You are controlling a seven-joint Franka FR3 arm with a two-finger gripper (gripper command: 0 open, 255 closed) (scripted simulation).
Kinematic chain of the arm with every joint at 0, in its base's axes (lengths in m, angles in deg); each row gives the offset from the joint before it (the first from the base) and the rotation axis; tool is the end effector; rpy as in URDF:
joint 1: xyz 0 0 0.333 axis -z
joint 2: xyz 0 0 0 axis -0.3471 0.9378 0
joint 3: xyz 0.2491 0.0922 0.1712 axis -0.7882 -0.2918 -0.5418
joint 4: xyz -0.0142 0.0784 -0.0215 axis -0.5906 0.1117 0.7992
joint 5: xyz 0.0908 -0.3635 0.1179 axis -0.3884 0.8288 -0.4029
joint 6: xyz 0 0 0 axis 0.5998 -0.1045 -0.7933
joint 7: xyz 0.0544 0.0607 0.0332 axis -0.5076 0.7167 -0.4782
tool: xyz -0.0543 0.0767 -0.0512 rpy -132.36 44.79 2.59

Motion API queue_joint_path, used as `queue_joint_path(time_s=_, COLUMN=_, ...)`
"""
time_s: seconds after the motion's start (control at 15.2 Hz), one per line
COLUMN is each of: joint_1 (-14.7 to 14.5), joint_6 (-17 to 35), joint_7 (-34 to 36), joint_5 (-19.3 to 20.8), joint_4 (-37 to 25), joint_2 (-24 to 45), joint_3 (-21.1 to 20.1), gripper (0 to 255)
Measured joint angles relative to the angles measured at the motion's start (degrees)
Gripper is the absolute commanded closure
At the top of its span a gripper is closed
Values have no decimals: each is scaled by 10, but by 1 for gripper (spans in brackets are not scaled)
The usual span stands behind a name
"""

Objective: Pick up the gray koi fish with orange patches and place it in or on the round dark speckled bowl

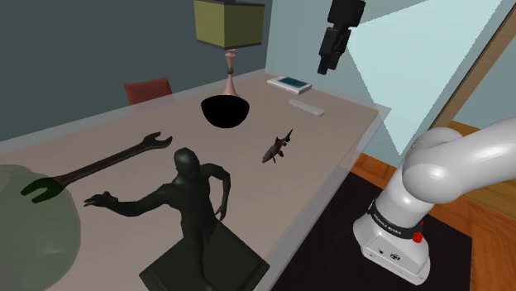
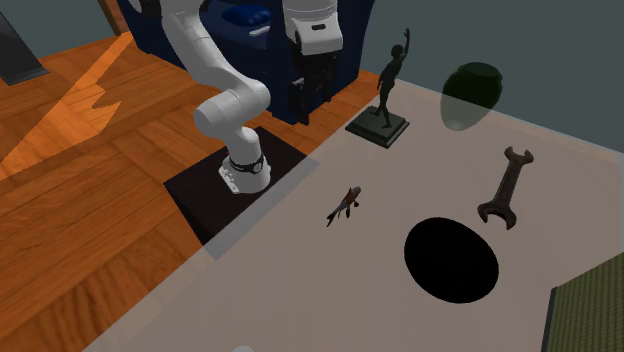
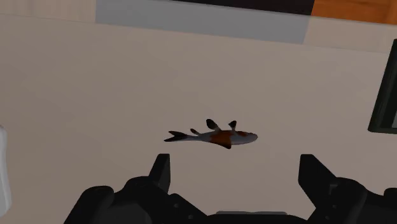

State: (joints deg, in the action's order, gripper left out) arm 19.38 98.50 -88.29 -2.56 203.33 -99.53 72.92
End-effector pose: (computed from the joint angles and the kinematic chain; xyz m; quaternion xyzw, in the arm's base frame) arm 0.3175 0.0044 0.6164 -0.9957 -0.0861 -0.0094 0.0339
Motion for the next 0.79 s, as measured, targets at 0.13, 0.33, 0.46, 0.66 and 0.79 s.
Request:
queue_joint_path(time_s=0.13, joint_1=-5, joint_6=11, joint_7=-15, joint_5=3, joint_4=10, joint_2=0, joint_3=4, gripper=0)
queue_joint_path(time_s=0.33, joint_1=-32, joint_6=67, joint_7=-103, joint_5=19, joint_4=61, joint_2=1, joint_3=22, gripper=0)
queue_joint_path(time_s=0.46, joint_1=-52, joint_6=107, joint_7=-172, joint_5=31, joint_4=90, joint_2=9, joint_3=38, gripper=0)
queue_joint_path(time_s=0.66, joint_1=-81, joint_6=174, joint_7=-282, joint_5=52, joint_4=132, joint_2=26, joint_3=67, gripper=0)
queue_joint_path(time_s=0.79, joint_1=-101, joint_6=218, joint_7=-353, joint_5=64, joint_4=159, joint_2=38, joint_3=85, gripper=0)
